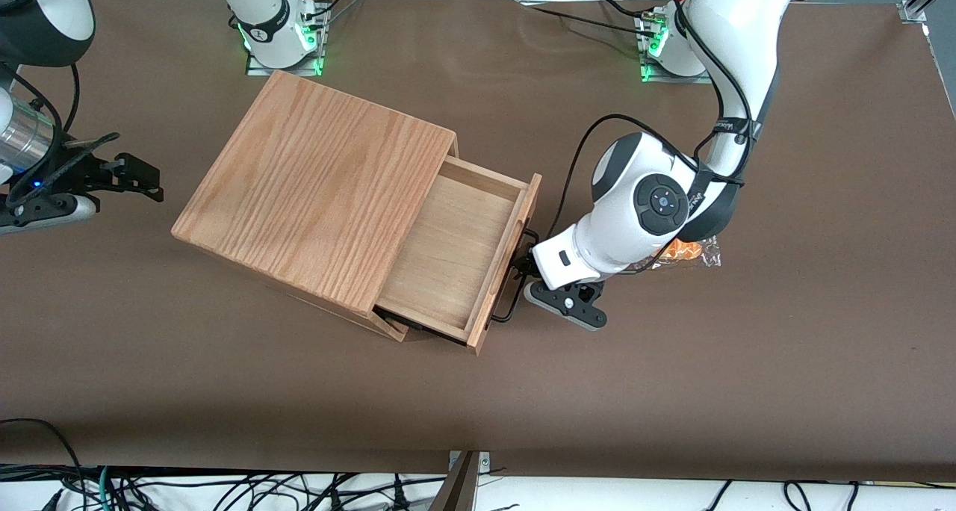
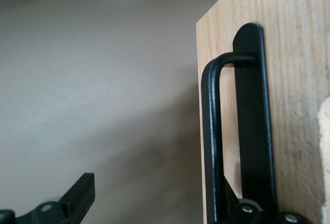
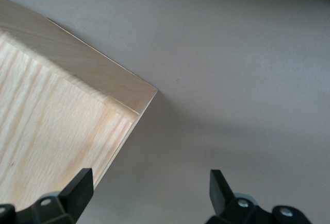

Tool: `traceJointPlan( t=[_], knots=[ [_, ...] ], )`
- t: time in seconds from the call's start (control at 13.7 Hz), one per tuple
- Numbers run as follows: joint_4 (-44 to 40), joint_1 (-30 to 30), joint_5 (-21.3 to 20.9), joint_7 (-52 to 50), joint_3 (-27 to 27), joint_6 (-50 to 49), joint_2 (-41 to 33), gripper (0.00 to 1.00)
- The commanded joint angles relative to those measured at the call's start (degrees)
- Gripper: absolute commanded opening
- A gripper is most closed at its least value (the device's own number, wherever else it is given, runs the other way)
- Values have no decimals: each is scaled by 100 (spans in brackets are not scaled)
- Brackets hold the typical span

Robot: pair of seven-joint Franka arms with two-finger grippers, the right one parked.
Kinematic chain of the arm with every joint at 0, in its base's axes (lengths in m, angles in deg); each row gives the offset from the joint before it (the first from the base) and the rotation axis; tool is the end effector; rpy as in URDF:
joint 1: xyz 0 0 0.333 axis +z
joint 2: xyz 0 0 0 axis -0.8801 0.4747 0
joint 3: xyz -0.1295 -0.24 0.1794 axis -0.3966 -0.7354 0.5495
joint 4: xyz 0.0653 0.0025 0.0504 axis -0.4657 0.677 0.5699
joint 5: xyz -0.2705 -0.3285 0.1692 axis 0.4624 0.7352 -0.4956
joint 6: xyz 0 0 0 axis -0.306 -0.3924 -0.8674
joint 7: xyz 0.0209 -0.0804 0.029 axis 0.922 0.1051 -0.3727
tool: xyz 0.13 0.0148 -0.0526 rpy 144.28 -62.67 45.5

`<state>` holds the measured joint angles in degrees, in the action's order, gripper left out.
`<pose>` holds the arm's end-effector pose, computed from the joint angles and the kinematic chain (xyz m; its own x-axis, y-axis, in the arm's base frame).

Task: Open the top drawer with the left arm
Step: 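Keep pulling the drawer handle outward with the left gripper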

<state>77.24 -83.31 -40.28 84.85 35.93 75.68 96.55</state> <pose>0.7339 -0.3931 0.3182 0.9345 -0.3220 0.1519 -0.3524 -0.8973 0.2658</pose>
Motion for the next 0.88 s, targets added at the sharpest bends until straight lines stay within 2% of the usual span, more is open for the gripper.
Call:
traceJointPlan(
  t=[0.0,0.8],
  knots=[
    [145,20,-429,-62,137,-80,-77,100],
    [128,73,-412,52,137,-185,-77,100]
  ],
)
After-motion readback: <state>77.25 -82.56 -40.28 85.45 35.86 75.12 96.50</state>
